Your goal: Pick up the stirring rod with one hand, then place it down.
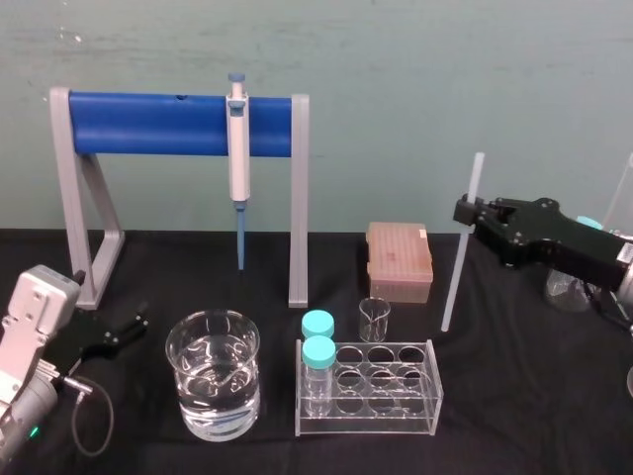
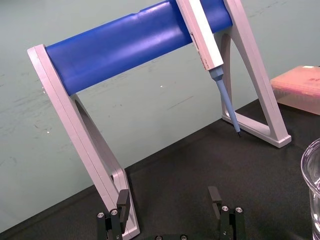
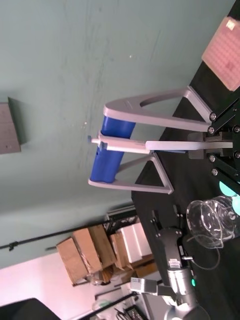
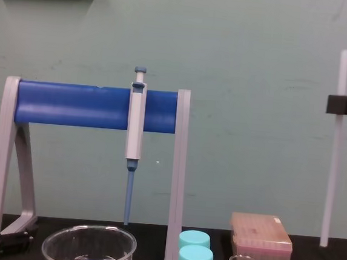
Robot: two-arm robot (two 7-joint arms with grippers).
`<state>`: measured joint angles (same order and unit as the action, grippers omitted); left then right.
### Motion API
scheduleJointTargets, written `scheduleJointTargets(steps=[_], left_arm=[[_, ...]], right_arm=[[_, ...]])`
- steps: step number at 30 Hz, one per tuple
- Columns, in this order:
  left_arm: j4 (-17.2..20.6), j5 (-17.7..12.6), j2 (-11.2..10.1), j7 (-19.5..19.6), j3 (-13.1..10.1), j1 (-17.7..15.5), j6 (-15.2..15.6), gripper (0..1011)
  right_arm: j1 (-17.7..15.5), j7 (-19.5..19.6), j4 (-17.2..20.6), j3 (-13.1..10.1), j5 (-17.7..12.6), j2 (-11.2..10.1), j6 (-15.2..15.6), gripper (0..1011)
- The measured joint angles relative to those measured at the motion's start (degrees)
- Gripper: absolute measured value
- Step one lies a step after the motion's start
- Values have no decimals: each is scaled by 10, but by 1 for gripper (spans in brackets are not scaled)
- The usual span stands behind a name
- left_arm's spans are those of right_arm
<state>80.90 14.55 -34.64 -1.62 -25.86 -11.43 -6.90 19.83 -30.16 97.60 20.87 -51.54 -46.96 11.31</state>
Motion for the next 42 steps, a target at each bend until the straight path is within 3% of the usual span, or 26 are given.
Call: scheduleJointTargets(steps=[16, 42], left_arm=[[0, 0, 0, 0, 0, 0, 0, 1005], [0, 0, 0, 0, 0, 0, 0, 1005]], right_arm=[[39, -46, -60, 52, 40, 33, -17, 70], [53, -83, -127, 69, 70, 71, -53, 70]])
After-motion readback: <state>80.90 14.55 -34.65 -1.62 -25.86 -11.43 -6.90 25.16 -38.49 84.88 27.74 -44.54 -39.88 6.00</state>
